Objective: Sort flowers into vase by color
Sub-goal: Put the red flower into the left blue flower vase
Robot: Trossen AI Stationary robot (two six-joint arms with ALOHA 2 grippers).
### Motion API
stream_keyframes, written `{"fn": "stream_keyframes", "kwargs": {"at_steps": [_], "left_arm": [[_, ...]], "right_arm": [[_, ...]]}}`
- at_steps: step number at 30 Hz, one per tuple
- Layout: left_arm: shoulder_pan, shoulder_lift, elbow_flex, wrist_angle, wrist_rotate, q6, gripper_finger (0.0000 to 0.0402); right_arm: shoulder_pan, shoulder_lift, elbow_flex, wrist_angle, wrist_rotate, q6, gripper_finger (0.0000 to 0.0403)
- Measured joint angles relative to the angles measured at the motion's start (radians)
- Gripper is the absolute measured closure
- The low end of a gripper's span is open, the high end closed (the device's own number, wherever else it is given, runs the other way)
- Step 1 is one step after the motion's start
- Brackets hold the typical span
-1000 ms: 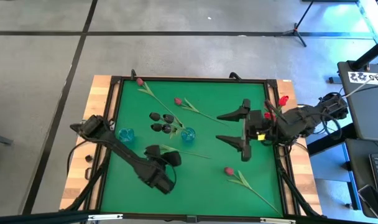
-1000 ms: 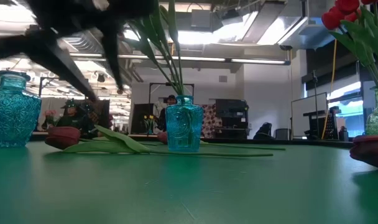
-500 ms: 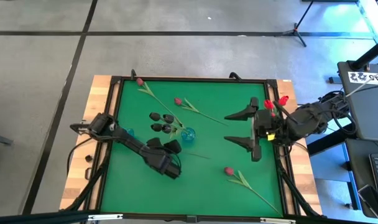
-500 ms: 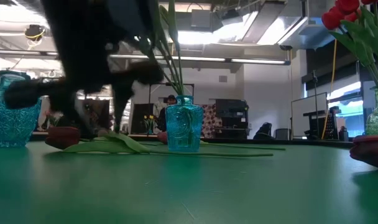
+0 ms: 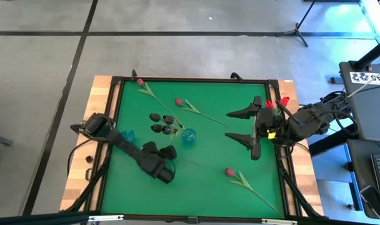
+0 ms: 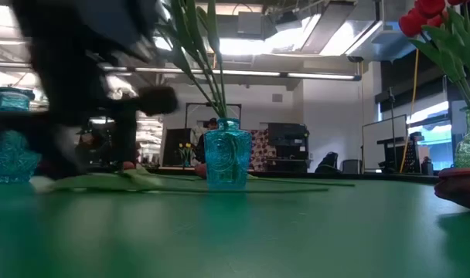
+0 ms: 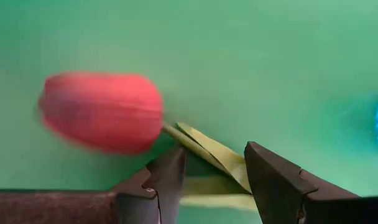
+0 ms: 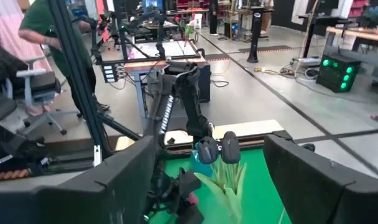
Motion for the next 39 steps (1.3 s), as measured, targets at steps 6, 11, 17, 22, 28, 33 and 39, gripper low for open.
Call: {"fn": "stream_keyframes", "kwargs": {"at_steps": [6, 11, 17, 22, 28, 33, 39], "left_arm": [[-0.127, -0.068, 0.000, -0.010, 0.009, 0.006, 0.0239], [-0.241, -0.108, 0.001, -0.019, 0.047, 0.011, 0.0239], [-0.201, -0.110, 0.001, -0.002, 0.026, 0.001, 0.0239], [-0.098, -0.110, 0.001, 0.008, -0.006, 0.028, 0.0239], [-0.089, -0.110, 0.001, 0.053, 0.062, 0.052, 0.0239], [-0.138, -0.103, -0.002, 0.048, 0.064, 0.013, 0.0239], [-0.095, -0.105, -0.115, 0.125, 0.068, -0.011, 0.0239]], "right_arm": [[0.000, 0.000, 0.000, -0.002, 0.001, 0.049, 0.0105], [0.000, 0.000, 0.000, -0.002, 0.001, 0.051, 0.0105], [0.000, 0.000, 0.000, -0.001, 0.029, 0.046, 0.0105], [0.000, 0.000, 0.000, -0.001, 0.025, 0.069, 0.0105], [0.001, 0.000, -0.001, -0.034, -0.071, 0.166, 0.0105], [0.001, 0.000, -0.001, -0.094, -0.096, 0.181, 0.0105], [0.000, 0.000, -0.001, -0.114, -0.097, 0.178, 0.0105]]}}
